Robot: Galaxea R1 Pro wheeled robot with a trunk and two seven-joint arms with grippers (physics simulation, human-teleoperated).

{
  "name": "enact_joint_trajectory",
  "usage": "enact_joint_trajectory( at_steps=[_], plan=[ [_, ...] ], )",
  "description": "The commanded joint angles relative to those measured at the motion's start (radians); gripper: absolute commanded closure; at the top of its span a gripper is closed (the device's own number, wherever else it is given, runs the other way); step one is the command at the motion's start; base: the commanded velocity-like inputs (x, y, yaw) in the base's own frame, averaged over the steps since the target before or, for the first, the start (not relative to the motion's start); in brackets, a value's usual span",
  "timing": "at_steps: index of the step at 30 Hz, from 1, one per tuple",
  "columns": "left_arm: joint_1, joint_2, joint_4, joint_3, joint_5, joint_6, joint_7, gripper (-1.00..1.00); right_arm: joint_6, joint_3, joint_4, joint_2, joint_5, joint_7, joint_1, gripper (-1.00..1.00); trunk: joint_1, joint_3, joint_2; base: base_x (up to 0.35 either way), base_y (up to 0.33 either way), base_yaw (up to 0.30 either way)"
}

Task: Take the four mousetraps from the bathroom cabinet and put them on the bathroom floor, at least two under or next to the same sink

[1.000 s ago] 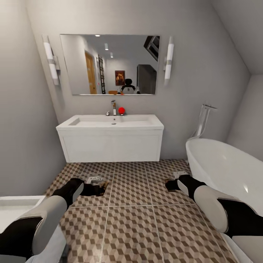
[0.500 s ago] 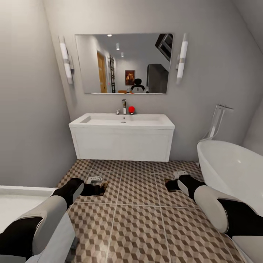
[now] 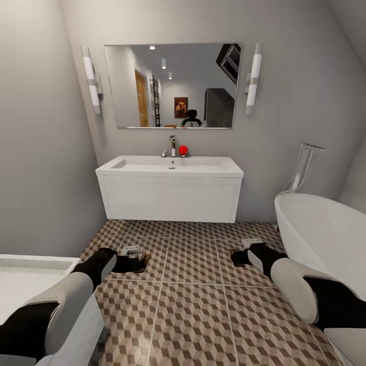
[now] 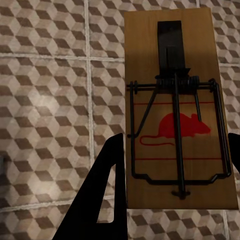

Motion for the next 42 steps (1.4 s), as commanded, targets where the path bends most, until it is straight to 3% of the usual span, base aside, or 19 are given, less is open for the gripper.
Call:
enact_joint_trajectory(
  at_steps=[1, 21, 42],
  plan=[
    [0.000, -0.001, -0.002, 0.008, -0.008, 0.006, -0.005, 1.00, 0.004, -0.008, -0.001, -0.001, 0.006, 0.003, -0.001, 1.00, 0.000, -0.001, 0.000, 0.000, 0.000, 0.000],
    [0.000, -0.002, -0.002, 0.008, -0.008, 0.006, -0.005, 1.00, 0.005, -0.008, -0.001, -0.004, 0.007, 0.002, -0.001, 1.00, 0.000, -0.001, 0.000, 0.000, 0.000, -0.085],
    [0.000, -0.002, -0.001, 0.008, -0.008, 0.006, -0.005, 1.00, 0.004, -0.008, -0.001, -0.004, 0.008, 0.003, -0.001, 1.00, 0.080, -0.067, -0.147, 0.000, 0.000, -0.008]
  ],
)
